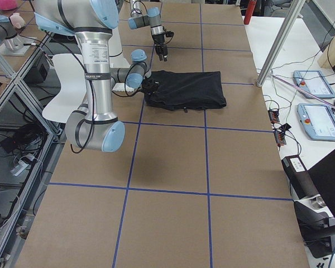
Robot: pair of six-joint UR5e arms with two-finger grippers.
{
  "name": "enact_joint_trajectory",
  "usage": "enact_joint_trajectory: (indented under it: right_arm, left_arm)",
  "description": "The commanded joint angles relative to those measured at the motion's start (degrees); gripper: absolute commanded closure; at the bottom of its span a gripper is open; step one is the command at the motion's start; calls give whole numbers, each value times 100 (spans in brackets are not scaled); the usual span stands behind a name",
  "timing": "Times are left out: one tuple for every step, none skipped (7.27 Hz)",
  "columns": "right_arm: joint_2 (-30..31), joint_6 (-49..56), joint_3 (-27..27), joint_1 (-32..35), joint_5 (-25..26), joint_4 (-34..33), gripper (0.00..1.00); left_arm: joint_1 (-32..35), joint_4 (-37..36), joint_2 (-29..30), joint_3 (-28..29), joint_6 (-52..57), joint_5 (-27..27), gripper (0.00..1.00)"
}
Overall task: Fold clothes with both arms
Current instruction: 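Lower the left gripper to the shirt's near edge beside the right gripper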
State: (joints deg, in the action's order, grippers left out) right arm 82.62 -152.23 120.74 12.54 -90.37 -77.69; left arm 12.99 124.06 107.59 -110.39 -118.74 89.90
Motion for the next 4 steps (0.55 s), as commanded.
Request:
enact_joint_trajectory:
  right_arm:
    - [-1,0,-6,-6,-16,0,100]
    - [-1,0,-15,-6,-16,0,100]
    - [-9,0,-24,-6,-16,0,100]
    - [-9,0,-33,-6,-16,0,100]
  left_arm:
    - [-349,-5,69,262,-245,-17,28]
    - [-359,4,78,308,-246,-25,28]
    - [-359,-5,78,343,-246,-26,28]
    - [-376,4,165,430,-254,-26,28]
